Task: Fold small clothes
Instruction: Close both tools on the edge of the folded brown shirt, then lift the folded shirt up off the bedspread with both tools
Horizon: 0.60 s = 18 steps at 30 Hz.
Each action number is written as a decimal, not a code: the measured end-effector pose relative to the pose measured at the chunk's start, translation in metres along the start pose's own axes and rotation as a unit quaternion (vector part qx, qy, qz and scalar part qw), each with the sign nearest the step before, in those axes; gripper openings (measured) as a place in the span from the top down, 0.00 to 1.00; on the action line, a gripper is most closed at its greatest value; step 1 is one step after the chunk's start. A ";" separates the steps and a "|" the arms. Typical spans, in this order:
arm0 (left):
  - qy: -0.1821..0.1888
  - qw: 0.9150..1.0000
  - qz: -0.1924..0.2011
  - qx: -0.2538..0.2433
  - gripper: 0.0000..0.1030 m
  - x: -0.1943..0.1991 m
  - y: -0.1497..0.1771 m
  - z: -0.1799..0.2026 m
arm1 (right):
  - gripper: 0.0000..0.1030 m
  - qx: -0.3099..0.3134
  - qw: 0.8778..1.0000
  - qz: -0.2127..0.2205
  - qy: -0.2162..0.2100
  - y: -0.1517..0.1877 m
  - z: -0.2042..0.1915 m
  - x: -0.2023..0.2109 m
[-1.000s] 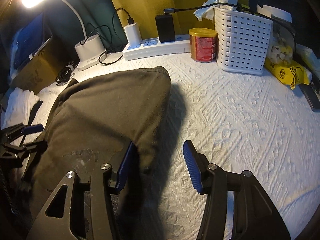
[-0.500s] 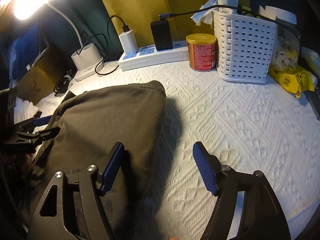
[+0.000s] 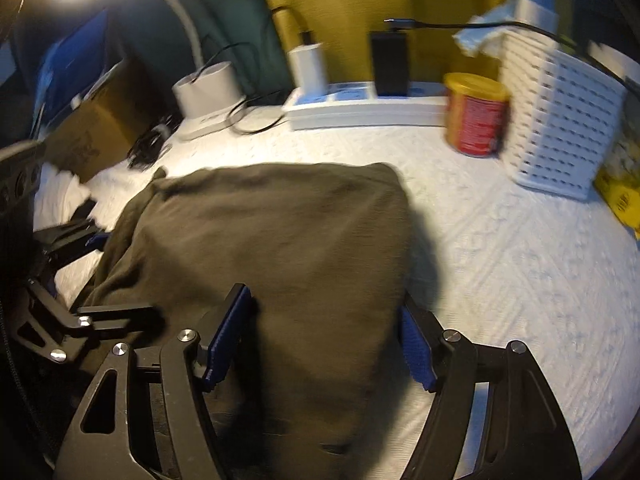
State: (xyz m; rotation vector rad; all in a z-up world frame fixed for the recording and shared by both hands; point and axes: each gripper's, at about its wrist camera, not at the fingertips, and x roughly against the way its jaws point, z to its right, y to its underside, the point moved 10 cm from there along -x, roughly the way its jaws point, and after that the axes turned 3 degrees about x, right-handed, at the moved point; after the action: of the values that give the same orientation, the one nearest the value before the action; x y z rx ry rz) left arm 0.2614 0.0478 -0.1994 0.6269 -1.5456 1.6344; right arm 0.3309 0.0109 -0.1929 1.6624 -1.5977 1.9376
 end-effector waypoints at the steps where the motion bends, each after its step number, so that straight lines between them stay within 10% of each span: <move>1: -0.005 1.000 0.000 -0.008 0.25 0.000 0.000 0.002 | 0.31 0.004 1.000 0.000 -0.009 0.000 -0.004 -0.001; 9: -0.001 1.000 0.004 -0.020 0.64 0.000 0.002 0.009 | 0.65 0.008 1.000 0.002 -0.008 0.001 -0.007 -0.001; 18: -0.010 1.000 0.015 -0.021 0.71 0.003 0.006 0.018 | 0.78 0.007 1.000 0.006 -0.020 0.006 -0.014 0.005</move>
State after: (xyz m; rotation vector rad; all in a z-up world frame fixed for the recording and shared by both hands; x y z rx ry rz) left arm 0.2523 0.0308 -0.1978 0.6030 -1.6066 1.6183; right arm 0.3162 0.0164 -0.1905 1.7111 -1.6145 1.9388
